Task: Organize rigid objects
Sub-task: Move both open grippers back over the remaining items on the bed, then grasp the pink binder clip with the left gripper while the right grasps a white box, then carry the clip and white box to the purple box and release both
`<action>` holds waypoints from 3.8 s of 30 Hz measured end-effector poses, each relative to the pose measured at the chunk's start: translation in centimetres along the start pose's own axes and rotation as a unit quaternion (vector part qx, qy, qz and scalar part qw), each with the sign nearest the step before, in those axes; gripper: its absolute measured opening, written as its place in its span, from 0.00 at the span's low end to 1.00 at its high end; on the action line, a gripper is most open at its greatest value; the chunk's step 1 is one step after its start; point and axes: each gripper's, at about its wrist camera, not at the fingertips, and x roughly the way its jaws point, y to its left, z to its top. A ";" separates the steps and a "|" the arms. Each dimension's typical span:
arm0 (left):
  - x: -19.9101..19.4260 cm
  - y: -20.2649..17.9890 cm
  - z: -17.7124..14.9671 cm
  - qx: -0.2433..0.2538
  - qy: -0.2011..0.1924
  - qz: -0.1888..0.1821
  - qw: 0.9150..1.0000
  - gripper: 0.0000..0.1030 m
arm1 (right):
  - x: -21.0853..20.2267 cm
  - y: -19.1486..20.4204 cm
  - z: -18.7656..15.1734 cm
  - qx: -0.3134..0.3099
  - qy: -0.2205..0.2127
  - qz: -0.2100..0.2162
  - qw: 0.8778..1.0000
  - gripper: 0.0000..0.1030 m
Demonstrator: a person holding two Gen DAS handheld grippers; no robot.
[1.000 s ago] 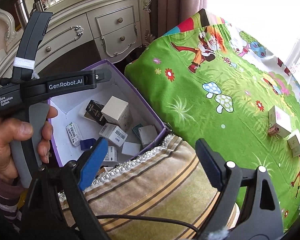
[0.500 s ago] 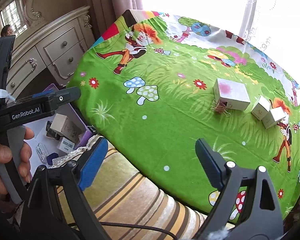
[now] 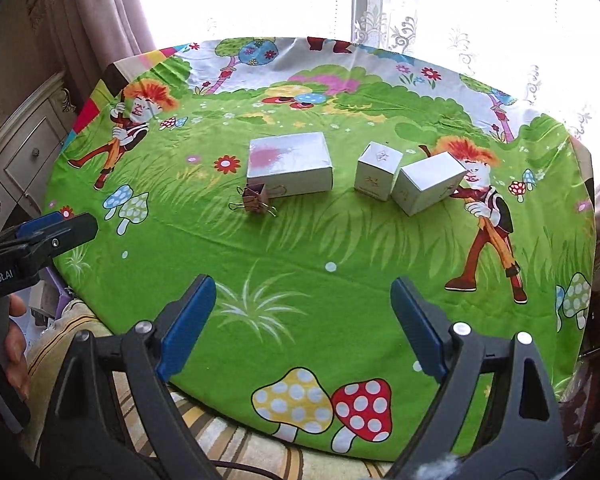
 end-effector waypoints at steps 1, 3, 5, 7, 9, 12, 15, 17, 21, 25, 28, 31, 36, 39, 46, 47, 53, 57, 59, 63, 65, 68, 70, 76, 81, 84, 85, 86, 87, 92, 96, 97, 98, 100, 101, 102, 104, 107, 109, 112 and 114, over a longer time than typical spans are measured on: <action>0.4 -0.7 0.1 0.007 0.003 -0.002 1.000 0.92 | 0.2 -0.7 -0.1 0.007 0.000 -0.005 1.000 0.88; 1.4 -2.0 0.4 0.017 0.006 -0.012 1.000 0.92 | 0.6 -2.1 -0.2 0.022 0.000 -0.015 1.000 0.88; 2.4 -3.3 0.8 0.028 0.011 -0.018 0.999 0.92 | 1.0 -3.4 -0.4 0.038 0.001 -0.018 0.999 0.88; 3.5 -4.5 1.0 0.035 0.017 -0.027 0.999 0.92 | 1.3 -4.4 -0.6 0.056 0.002 -0.019 0.998 0.88; 4.8 -5.4 1.4 0.038 0.027 -0.037 0.998 0.92 | 1.7 -5.3 -0.8 0.069 0.001 -0.024 0.997 0.88; 6.6 -6.4 1.9 0.039 0.035 -0.042 0.998 0.91 | 2.0 -6.5 -1.1 0.083 -0.002 -0.033 0.996 0.89; 8.3 -7.3 2.5 0.042 0.040 -0.040 0.998 0.90 | 2.3 -7.7 -1.4 0.104 -0.008 -0.039 0.994 0.89; 9.4 -7.8 2.9 0.042 0.044 -0.035 0.998 0.87 | 2.4 -8.6 -1.6 0.120 -0.012 -0.045 0.992 0.89; 12.0 -8.3 3.5 0.039 0.063 -0.013 0.997 0.78 | 2.7 -10.1 -2.0 0.147 -0.017 -0.053 0.988 0.89; 14.1 -8.4 3.7 0.035 0.078 -0.011 0.996 0.56 | 3.1 -11.0 -2.0 0.158 -0.023 -0.066 0.985 0.89; 14.5 -8.3 3.4 0.040 0.081 -0.004 0.996 0.36 | 3.4 -11.6 -1.9 0.165 -0.028 -0.072 0.983 0.89; 14.4 -7.8 3.4 0.031 0.079 -0.017 0.996 0.36 | 3.8 -11.9 -1.5 0.170 -0.030 -0.075 0.982 0.89; 13.8 -7.4 3.0 0.021 0.073 -0.032 0.997 0.36 | 4.3 -11.7 -0.2 0.170 -0.037 -0.071 0.982 0.89; 13.0 -7.5 2.6 0.024 0.065 -0.040 0.997 0.36 | 4.6 -12.0 0.9 0.182 -0.040 -0.070 0.980 0.89; 11.9 -7.4 1.8 0.031 0.050 -0.053 0.997 0.36 | 5.5 -13.2 4.4 0.241 -0.042 -0.073 0.967 0.89; 11.8 -7.3 1.7 0.032 0.048 -0.054 0.997 0.36 | 5.6 -13.4 4.9 0.250 -0.042 -0.074 0.964 0.89; 11.4 -6.6 1.3 0.028 0.038 -0.058 0.997 0.36 | 8.4 -14.0 7.7 0.281 -0.012 -0.086 0.956 0.89; 11.3 -5.8 1.4 0.017 0.033 -0.061 0.997 0.36 | 10.2 -14.1 8.8 0.280 0.004 -0.098 0.955 0.89; 11.1 -5.5 1.5 0.011 0.028 -0.062 0.998 0.36 | 11.3 -14.3 9.0 0.279 0.017 -0.107 0.954 0.89; 10.5 -5.1 1.8 0.006 0.016 -0.062 0.998 0.36 | 12.9 -14.6 8.7 0.275 0.041 -0.088 0.957 0.62; 10.4 -5.0 1.8 0.005 0.015 -0.063 0.998 0.36 | 12.5 -14.2 8.6 0.262 0.035 -0.084 0.961 0.52; 9.9 -5.0 1.9 0.005 0.011 -0.063 0.998 0.36 | 12.0 -13.4 8.4 0.240 0.035 -0.089 0.966 0.46; 9.5 -4.8 1.8 0.004 0.008 -0.063 0.998 0.36 | 11.8 -13.4 8.0 0.238 0.033 -0.082 0.967 0.44; 8.0 -4.1 1.8 -0.005 -0.005 -0.062 0.998 0.36 | 10.5 -12.4 6.3 0.214 0.036 -0.085 0.973 0.39; 6.5 -3.9 1.6 -0.007 -0.015 -0.066 0.998 0.36 | 9.1 -11.4 4.5 0.195 0.037 -0.085 0.976 0.39; 5.5 -3.8 1.5 -0.009 -0.023 -0.069 0.997 0.36 | 8.2 -10.6 3.4 0.189 0.040 -0.080 0.978 0.38; 5.2 -3.8 1.5 -0.010 -0.026 -0.069 0.997 0.36 | 7.9 -10.2 3.1 0.187 0.040 -0.077 0.978 0.38; 4.9 -3.8 1.4 -0.010 -0.028 -0.070 0.997 0.36 | 7.4 -9.8 2.9 0.184 0.039 -0.075 0.979 0.38; 4.5 -3.7 1.4 -0.010 -0.030 -0.071 0.997 0.36 | 7.0 -9.4 2.6 0.181 0.036 -0.074 0.980 0.38; 3.1 -3.1 1.2 -0.016 -0.040 -0.070 0.997 0.36 | 4.0 -7.2 2.3 0.163 0.015 -0.064 0.984 0.38; 1.9 -2.2 0.7 -0.026 -0.045 -0.070 0.996 0.36 | 1.4 -5.3 2.3 0.146 -0.007 -0.058 0.988 0.38; 1.6 -1.9 0.6 -0.030 -0.046 -0.071 0.996 0.36 | 0.8 -4.9 2.2 0.142 -0.013 -0.056 0.988 0.38; 1.3 -1.6 0.4 -0.034 -0.046 -0.071 0.996 0.36 | 0.3 -4.5 2.2 0.139 -0.017 -0.054 0.989 0.38; 0.5 -0.9 0.0 -0.044 -0.049 -0.070 0.995 0.36 | -0.7 -3.5 2.2 0.133 -0.025 -0.048 0.990 0.38; 0.1 -0.5 -0.2 -0.048 -0.051 -0.069 0.995 0.36 | -1.2 -3.0 2.1 0.128 -0.029 -0.043 0.990 0.38; -0.3 -0.1 -0.4 -0.053 -0.053 -0.069 0.995 0.36 | -1.6 -2.4 2.1 0.123 -0.032 -0.039 0.991 0.38; -1.0 0.6 -0.7 -0.061 -0.056 -0.067 0.994 0.36 | -2.4 -1.2 2.0 0.113 -0.038 -0.031 0.992 0.38; -2.0 1.7 -1.4 -0.072 -0.059 -0.064 0.994 0.36 | -3.5 0.6 2.0 0.097 -0.045 -0.017 0.994 0.38; -2.6 2.6 -1.8 -0.080 -0.061 -0.061 0.993 0.36 | -4.0 1.8 2.1 0.085 -0.049 -0.009 0.995 0.38; -3.7 4.2 -2.3 -0.091 -0.065 -0.056 0.992 0.36 | -4.8 3.8 2.0 0.068 -0.054 0.005 0.996 0.38; -4.6 5.4 -2.7 -0.099 -0.070 -0.051 0.991 0.36 | -5.3 5.4 1.9 0.054 -0.055 0.015 0.997 0.38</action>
